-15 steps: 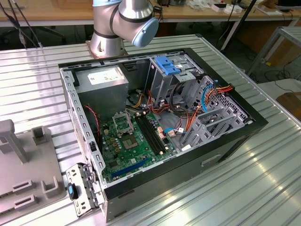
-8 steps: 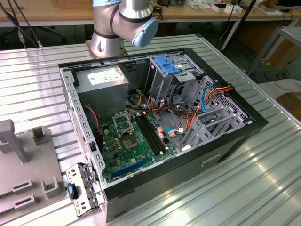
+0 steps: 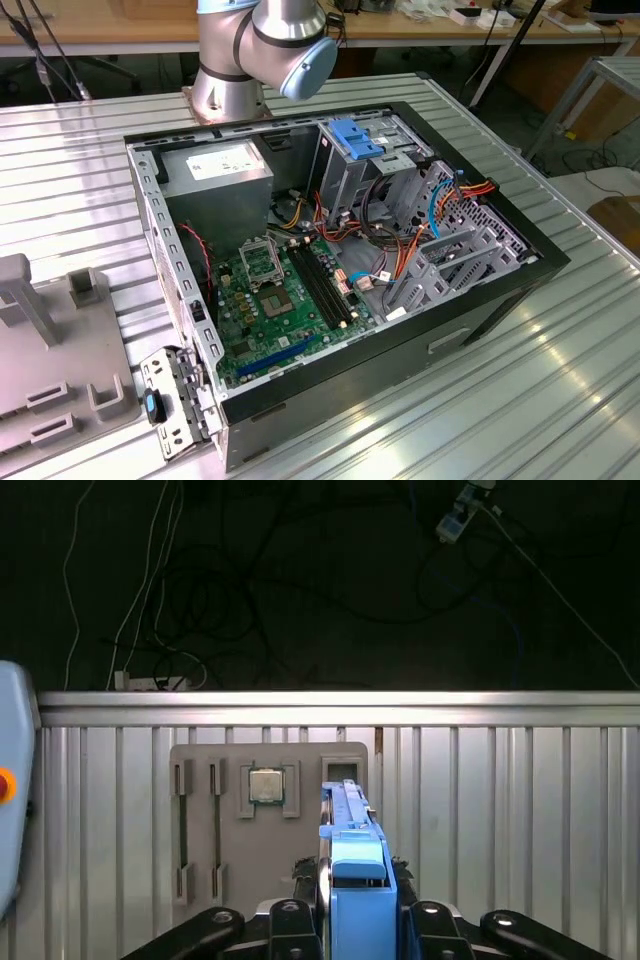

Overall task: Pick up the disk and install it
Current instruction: 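Pick up the disk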

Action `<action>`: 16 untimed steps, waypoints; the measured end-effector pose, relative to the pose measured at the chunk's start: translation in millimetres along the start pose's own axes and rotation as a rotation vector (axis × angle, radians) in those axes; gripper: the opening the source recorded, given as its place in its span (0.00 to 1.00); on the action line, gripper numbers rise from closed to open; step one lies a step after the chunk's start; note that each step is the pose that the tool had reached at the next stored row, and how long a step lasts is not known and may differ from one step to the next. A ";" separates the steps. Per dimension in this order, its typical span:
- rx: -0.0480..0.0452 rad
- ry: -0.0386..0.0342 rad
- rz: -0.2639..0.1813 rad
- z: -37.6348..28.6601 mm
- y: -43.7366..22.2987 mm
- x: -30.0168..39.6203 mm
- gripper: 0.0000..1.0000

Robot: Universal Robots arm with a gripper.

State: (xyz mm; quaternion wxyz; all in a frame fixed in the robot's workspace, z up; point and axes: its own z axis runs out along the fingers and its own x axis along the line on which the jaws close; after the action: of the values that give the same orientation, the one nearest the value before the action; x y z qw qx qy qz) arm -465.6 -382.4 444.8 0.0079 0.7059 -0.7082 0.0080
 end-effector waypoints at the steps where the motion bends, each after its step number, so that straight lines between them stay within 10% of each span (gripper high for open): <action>1: 0.0002 0.0003 0.000 -1.9 0.0 0.0 0.37; 16: 0.0056 0.0106 0.000 -40.3 -0.1 0.9 0.37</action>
State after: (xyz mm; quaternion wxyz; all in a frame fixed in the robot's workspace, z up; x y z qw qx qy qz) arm -465.6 -382.4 485.1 0.0096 0.7058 -0.7082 0.0137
